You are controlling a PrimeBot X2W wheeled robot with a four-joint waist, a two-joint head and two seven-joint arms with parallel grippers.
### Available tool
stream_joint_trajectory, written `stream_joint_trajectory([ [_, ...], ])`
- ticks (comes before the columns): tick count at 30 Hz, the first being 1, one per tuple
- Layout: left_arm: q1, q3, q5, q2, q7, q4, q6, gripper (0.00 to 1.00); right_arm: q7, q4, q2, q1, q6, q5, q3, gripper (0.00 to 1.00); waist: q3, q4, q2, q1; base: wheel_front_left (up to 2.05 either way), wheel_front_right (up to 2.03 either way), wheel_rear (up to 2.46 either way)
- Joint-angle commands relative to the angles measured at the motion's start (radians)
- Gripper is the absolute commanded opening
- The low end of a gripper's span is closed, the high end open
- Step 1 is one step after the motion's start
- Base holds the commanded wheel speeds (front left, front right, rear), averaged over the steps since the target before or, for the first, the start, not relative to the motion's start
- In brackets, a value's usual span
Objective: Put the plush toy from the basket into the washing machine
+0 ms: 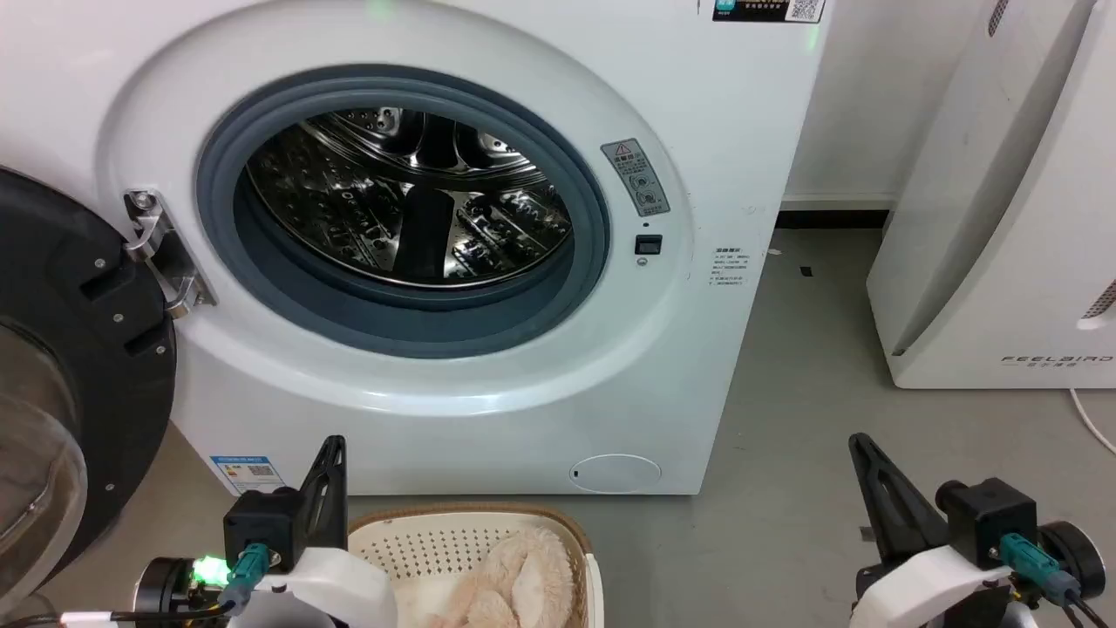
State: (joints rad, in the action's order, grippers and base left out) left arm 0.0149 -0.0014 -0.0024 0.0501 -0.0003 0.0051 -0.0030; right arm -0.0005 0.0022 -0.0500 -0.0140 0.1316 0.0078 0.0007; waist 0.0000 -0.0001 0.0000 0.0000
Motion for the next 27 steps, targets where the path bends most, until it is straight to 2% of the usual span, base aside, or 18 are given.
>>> stream_joint_trajectory([
  [1, -0.015, 0.001, 0.002, 0.000, 0.000, -0.005, 0.003, 0.00, 0.000, -0.002, 0.000, 0.014, -0.001, -0.008, -0.001, 0.00, 0.000, 0.000, 0.0000, 0.0000, 0.00, 0.00, 0.00],
  [22, -0.015, 0.001, 0.002, 0.000, 0.000, -0.005, 0.003, 0.00, 0.000, -0.002, 0.000, 0.014, -0.001, -0.008, -0.001, 0.00, 0.000, 0.000, 0.0000, 0.0000, 0.00, 0.00, 0.00],
  [23, 0.000, 0.000, 0.000, 0.000, 0.000, 0.000, 0.000, 1.00, 0.000, 0.000, 0.000, 0.000, 0.000, 0.000, 0.000, 1.00, 0.000, 0.000, 0.0000, 0.0000, 0.00, 0.00, 0.00],
  [27, 0.001, -0.001, 0.000, 0.000, 0.000, 0.001, 0.000, 1.00, 0.000, 0.000, 0.000, 0.000, 0.000, 0.001, 0.000, 1.00, 0.000, 0.000, 0.0000, 0.0000, 0.00, 0.00, 0.00],
])
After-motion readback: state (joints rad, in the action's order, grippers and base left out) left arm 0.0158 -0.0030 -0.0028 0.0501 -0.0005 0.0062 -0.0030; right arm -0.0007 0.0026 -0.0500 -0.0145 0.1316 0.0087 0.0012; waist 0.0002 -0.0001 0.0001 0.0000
